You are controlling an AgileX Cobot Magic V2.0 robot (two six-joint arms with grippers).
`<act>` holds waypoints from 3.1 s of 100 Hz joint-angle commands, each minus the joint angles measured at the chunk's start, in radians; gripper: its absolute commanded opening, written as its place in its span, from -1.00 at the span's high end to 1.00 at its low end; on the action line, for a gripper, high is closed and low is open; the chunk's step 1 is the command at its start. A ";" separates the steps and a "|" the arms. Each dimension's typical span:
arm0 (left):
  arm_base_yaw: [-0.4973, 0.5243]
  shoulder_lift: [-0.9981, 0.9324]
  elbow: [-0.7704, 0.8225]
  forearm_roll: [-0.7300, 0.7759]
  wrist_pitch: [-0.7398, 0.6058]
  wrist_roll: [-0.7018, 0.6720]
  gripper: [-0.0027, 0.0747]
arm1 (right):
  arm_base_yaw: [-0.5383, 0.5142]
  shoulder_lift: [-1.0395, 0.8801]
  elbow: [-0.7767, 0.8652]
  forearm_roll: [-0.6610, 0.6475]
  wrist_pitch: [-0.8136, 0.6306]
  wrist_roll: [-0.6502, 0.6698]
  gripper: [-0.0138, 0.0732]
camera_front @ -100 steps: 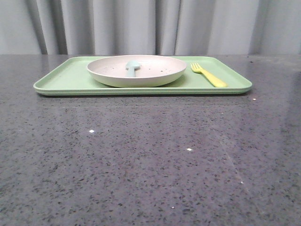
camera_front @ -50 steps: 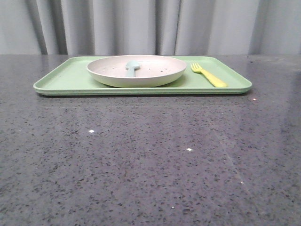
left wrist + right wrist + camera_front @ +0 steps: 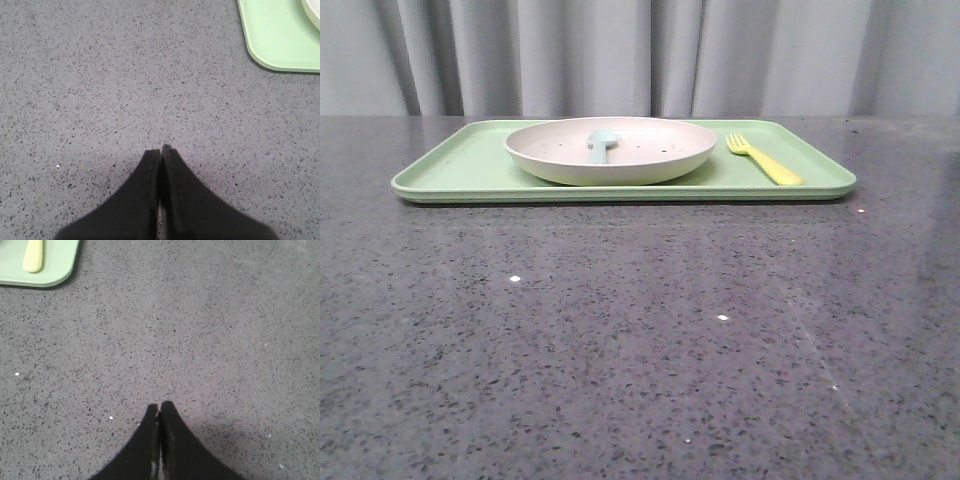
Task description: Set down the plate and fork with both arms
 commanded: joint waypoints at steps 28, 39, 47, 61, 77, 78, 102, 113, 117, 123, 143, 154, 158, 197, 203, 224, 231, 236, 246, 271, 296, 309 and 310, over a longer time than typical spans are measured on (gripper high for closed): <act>-0.001 0.000 -0.027 -0.014 -0.060 -0.006 0.98 | -0.006 0.000 -0.022 -0.040 -0.056 0.001 0.84; -0.001 0.000 -0.027 -0.014 -0.060 -0.006 0.98 | -0.006 0.000 -0.022 -0.040 -0.056 0.001 0.84; -0.001 0.000 -0.027 -0.014 -0.060 -0.006 0.98 | -0.006 0.000 -0.022 -0.040 -0.056 0.001 0.84; -0.015 -0.005 -0.024 -0.010 -0.139 -0.006 0.98 | -0.006 0.000 -0.022 -0.040 -0.056 0.001 0.84; -0.072 -0.069 0.082 -0.010 -0.413 -0.006 0.98 | -0.006 0.000 -0.022 -0.040 -0.056 0.001 0.84; -0.074 -0.073 0.089 -0.010 -0.441 -0.006 0.98 | -0.006 0.000 -0.022 -0.040 -0.056 0.001 0.84; -0.093 -0.247 0.367 -0.017 -0.742 -0.006 0.98 | -0.006 0.000 -0.022 -0.040 -0.056 0.001 0.84; -0.093 -0.330 0.485 -0.017 -0.799 -0.006 0.98 | -0.006 0.000 -0.022 -0.040 -0.056 0.001 0.84; -0.093 -0.365 0.521 -0.017 -0.806 -0.006 0.98 | -0.006 0.000 -0.022 -0.040 -0.056 0.001 0.84; -0.093 -0.416 0.560 -0.017 -0.806 -0.006 0.98 | -0.006 0.000 -0.022 -0.040 -0.056 0.001 0.84; -0.093 -0.559 0.639 0.019 -0.806 -0.006 0.98 | -0.006 0.000 -0.022 -0.040 -0.056 0.001 0.84; -0.093 -0.627 0.648 0.040 -0.792 -0.006 0.98 | -0.006 0.000 -0.022 -0.040 -0.056 0.001 0.84; -0.093 -0.647 0.648 0.050 -0.785 -0.006 0.98 | -0.006 0.000 -0.022 -0.040 -0.056 0.001 0.84; -0.093 -0.701 0.676 0.135 -0.786 -0.025 0.98 | -0.006 0.000 -0.022 -0.040 -0.053 0.001 0.84; -0.093 -0.701 0.688 0.195 -0.792 -0.109 0.98 | -0.006 0.000 -0.022 -0.040 -0.053 0.001 0.84; -0.093 -0.701 0.688 0.256 -0.769 -0.192 0.98 | -0.006 0.000 -0.022 -0.040 -0.052 0.001 0.84; -0.093 -0.701 0.688 0.256 -0.769 -0.192 0.98 | -0.006 0.000 -0.022 -0.040 -0.052 0.001 0.84; -0.093 -0.701 0.688 0.256 -0.769 -0.192 0.98 | -0.006 0.000 -0.022 -0.040 -0.052 0.001 0.84; -0.093 -0.701 0.688 0.256 -0.769 -0.192 0.98 | -0.006 0.000 -0.022 -0.040 -0.052 0.001 0.84; -0.093 -0.701 0.688 0.256 -0.769 -0.192 0.98 | -0.006 0.000 -0.022 -0.040 -0.052 0.001 0.84; -0.093 -0.701 0.688 0.244 -0.769 -0.192 0.98 | -0.006 0.000 -0.022 -0.040 -0.052 0.001 0.84; -0.093 -0.701 0.688 0.244 -0.769 -0.192 0.98 | -0.006 0.000 -0.022 -0.040 -0.052 0.001 0.84; -0.093 -0.701 0.688 0.244 -0.769 -0.192 0.98 | -0.006 0.000 -0.022 -0.040 -0.052 0.001 0.84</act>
